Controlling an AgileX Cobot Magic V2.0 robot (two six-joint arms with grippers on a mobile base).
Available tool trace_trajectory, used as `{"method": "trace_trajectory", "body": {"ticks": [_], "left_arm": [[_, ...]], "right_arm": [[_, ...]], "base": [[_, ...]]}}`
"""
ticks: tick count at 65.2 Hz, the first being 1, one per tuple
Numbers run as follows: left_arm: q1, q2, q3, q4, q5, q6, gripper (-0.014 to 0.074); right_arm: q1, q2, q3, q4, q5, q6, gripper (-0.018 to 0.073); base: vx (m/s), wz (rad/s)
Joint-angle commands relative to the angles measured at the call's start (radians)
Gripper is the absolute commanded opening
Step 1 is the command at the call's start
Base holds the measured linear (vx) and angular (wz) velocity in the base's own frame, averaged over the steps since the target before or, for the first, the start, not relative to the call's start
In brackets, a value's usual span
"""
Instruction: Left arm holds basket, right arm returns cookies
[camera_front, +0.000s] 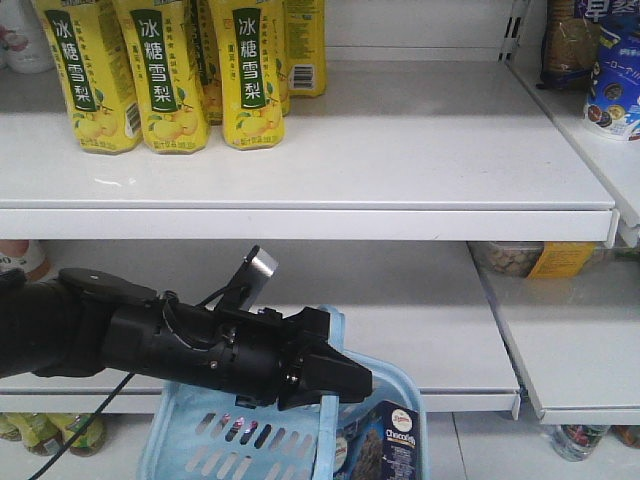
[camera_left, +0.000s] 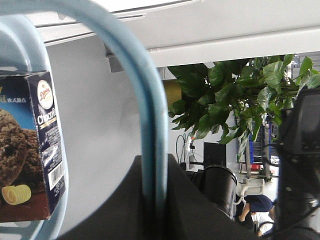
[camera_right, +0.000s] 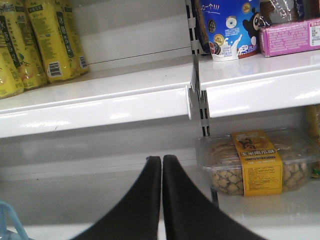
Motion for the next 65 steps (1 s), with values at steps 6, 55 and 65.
{"method": "trace_trajectory", "body": {"ticks": [6, 55, 65], "left_arm": [[-0.001, -0.049, -0.031, -0.074, 0.043, 0.023, -0.0006], [-0.001, -0.049, -0.031, -0.074, 0.043, 0.023, -0.0006], [-0.001, -0.049, -0.031, -0.074, 0.043, 0.023, -0.0006]], "right_arm": [[0.001, 0.189, -0.143, 0.000, 0.006, 0.006, -0.0008], [0.001, 0.332, -0.161, 0.000, 0.023, 0.055, 0.0103], [0.001, 0.332, -0.161, 0.001, 0.058, 0.079, 0.0221]], "base": [[0.00, 0.00], [0.00, 0.00], [0.00, 0.00]]}}
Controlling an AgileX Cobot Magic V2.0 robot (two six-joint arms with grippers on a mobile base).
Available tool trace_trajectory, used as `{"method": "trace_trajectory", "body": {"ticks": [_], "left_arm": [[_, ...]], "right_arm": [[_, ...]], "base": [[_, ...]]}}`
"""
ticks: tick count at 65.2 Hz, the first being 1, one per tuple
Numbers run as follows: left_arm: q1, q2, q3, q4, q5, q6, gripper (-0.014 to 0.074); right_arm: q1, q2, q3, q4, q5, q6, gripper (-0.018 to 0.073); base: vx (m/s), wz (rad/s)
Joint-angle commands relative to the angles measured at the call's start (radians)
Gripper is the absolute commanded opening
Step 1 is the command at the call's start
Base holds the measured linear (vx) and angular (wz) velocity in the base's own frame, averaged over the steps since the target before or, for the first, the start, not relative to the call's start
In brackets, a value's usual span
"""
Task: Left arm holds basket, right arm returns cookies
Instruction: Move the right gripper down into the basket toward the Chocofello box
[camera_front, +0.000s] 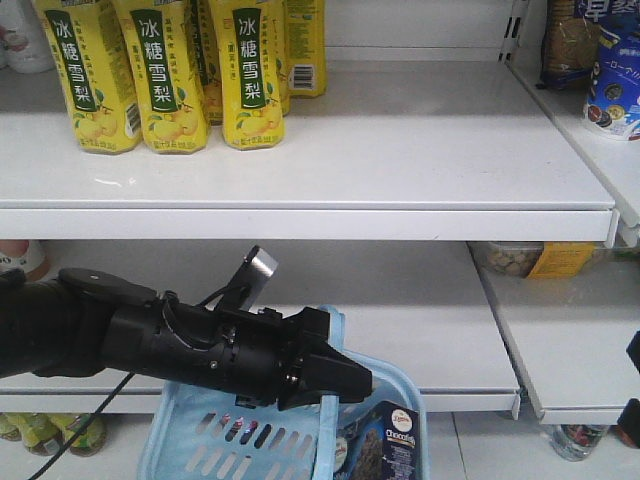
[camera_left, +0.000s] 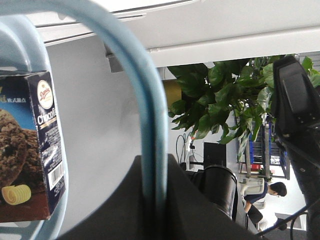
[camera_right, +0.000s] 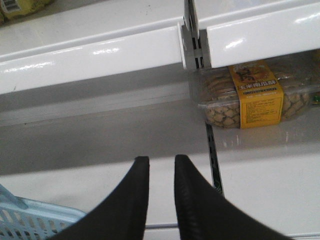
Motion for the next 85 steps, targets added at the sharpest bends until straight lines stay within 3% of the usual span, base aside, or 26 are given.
{"method": "trace_trajectory", "body": {"ticks": [1, 8, 19, 39, 54, 73, 85], "left_arm": [[-0.001, -0.049, -0.031, -0.074, 0.043, 0.023, -0.0006], [-0.001, -0.049, -0.031, -0.074, 0.043, 0.023, -0.0006], [-0.001, -0.049, -0.031, -0.074, 0.043, 0.023, -0.0006], [-0.001, -0.049, -0.031, -0.074, 0.043, 0.023, -0.0006], [-0.001, -0.049, -0.031, -0.074, 0.043, 0.023, -0.0006], [-0.001, -0.049, -0.031, -0.074, 0.043, 0.023, -0.0006], [-0.001, -0.049, -0.031, -0.074, 0.043, 0.023, -0.0006]], "right_arm": [[0.001, 0.012, -0.035, 0.001, -0.045, 0.026, 0.0237], [0.008, 0.021, -0.035, 0.056, -0.011, 0.069, 0.0312], [0.088, 0.093, -0.035, 0.140, -0.003, 0.080, 0.0375], [0.281, 0.312, -0.035, 0.193, 0.029, 0.096, 0.0377], [0.388, 0.474, -0.062, 0.358, 0.135, 0.088, 0.0384], [0.513, 0.592, -0.128, 0.350, 0.165, 0.065, 0.0485], [0.532, 0.689, -0.168, 0.364, 0.175, 0.079, 0.0524]], "base": [[0.00, 0.00], [0.00, 0.00], [0.00, 0.00], [0.00, 0.00], [0.00, 0.00], [0.00, 0.00], [0.00, 0.00]]}}
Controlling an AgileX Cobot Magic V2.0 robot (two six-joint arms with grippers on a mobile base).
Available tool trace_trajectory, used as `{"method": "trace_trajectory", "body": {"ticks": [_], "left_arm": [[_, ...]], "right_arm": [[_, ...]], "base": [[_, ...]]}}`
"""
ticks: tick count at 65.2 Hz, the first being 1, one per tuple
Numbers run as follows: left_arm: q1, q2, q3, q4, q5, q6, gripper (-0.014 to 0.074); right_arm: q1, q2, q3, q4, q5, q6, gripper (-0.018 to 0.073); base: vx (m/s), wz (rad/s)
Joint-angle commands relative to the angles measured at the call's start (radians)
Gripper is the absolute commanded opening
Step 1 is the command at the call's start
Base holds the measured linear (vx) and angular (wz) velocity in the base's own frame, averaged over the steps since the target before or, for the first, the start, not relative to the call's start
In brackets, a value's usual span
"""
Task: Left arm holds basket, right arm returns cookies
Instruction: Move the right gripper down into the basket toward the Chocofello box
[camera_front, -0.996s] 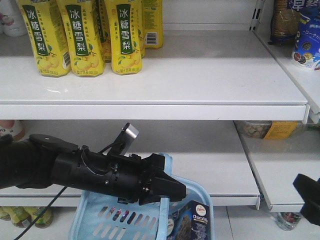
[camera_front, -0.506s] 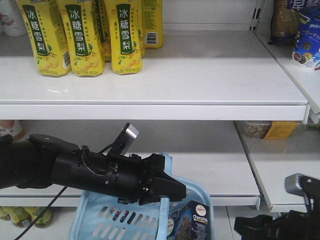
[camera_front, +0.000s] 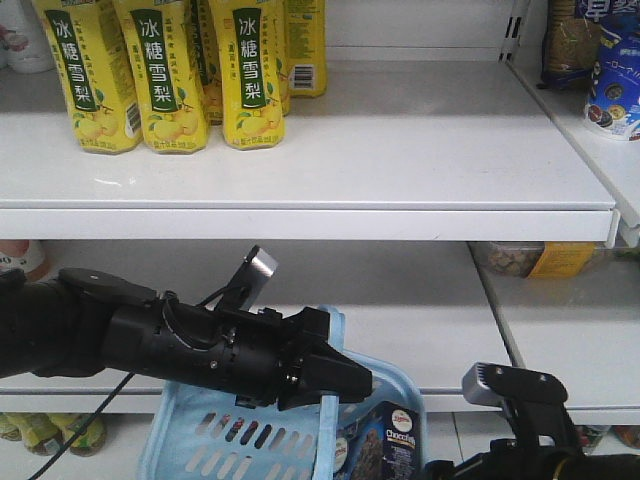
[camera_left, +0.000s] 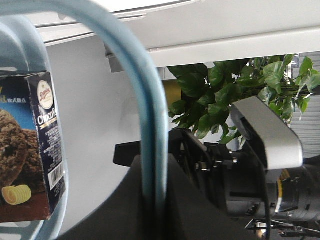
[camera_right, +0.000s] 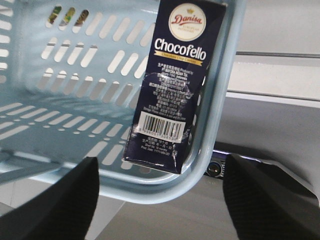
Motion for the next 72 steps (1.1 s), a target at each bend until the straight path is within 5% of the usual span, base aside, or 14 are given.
{"method": "trace_trajectory", "body": {"ticks": [1, 37, 72], "left_arm": [[-0.001, -0.049, -0.031, -0.074, 0.043, 0.023, -0.0006], [-0.001, -0.049, -0.031, -0.074, 0.043, 0.023, -0.0006], [-0.001, -0.049, -0.031, -0.074, 0.043, 0.023, -0.0006]], "right_arm": [[0.003, 0.032, -0.046, 0.025, -0.030, 0.005, 0.0523], [0.003, 0.237, -0.162, 0.150, -0.044, -0.042, 0.0523], [0.000, 0.370, -0.220, 0.142, -0.115, -0.075, 0.0518]], "base": [[0.00, 0.00], [0.00, 0.00], [0.00, 0.00]]}}
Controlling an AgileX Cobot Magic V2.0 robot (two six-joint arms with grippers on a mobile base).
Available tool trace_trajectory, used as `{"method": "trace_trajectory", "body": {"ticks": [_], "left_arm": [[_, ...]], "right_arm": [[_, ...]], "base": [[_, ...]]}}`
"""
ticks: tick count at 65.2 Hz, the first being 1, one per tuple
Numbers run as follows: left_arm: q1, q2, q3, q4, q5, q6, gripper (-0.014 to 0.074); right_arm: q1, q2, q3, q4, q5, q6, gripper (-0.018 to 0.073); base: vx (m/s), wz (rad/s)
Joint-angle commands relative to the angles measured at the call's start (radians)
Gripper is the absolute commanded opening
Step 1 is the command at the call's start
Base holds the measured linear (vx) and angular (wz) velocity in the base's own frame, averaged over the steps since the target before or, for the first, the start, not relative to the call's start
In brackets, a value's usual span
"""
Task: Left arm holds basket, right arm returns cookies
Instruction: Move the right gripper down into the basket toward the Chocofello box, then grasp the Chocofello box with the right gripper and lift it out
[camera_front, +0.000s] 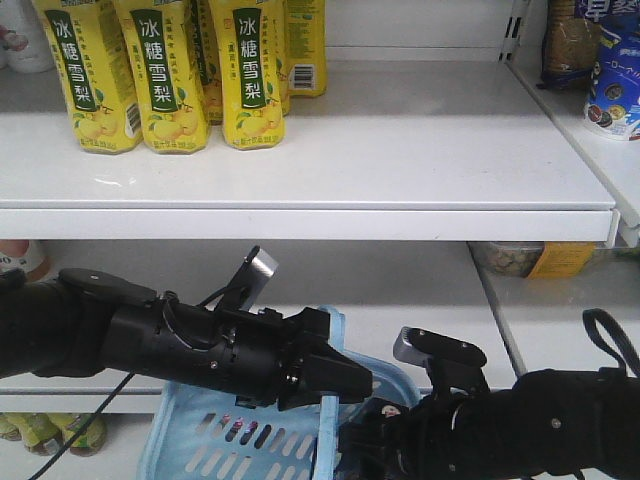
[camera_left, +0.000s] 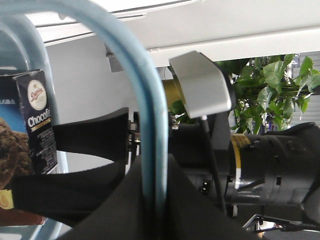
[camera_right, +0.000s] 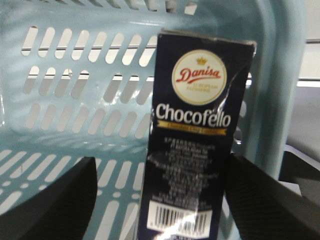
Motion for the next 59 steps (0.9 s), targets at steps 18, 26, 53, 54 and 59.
{"method": "trace_trajectory", "body": {"ticks": [18, 26, 53, 54, 59], "left_arm": [[0.000, -0.049, -0.031, -0.074, 0.044, 0.023, -0.0006], [0.000, -0.049, -0.031, -0.074, 0.044, 0.023, -0.0006], [0.000, -0.049, -0.031, -0.074, 0.044, 0.023, -0.0006], [0.000, -0.049, -0.031, -0.074, 0.044, 0.023, -0.0006], [0.000, -0.049, -0.031, -0.074, 0.044, 0.023, -0.0006]], "right_arm": [[-0.002, 0.055, -0.029, 0.000, -0.063, -0.022, 0.0518], [-0.002, 0.077, -0.029, 0.000, -0.092, -0.042, 0.0513], [-0.002, 0.135, -0.029, 0.005, -0.155, -0.057, 0.0369], [-0.002, 0.135, -0.029, 0.004, -0.156, -0.057, 0.0356], [-0.002, 0.135, -0.029, 0.004, -0.159, -0.057, 0.0308]], "base": [[0.00, 0.00], [0.00, 0.00], [0.00, 0.00], [0.00, 0.00], [0.00, 0.00]]}}
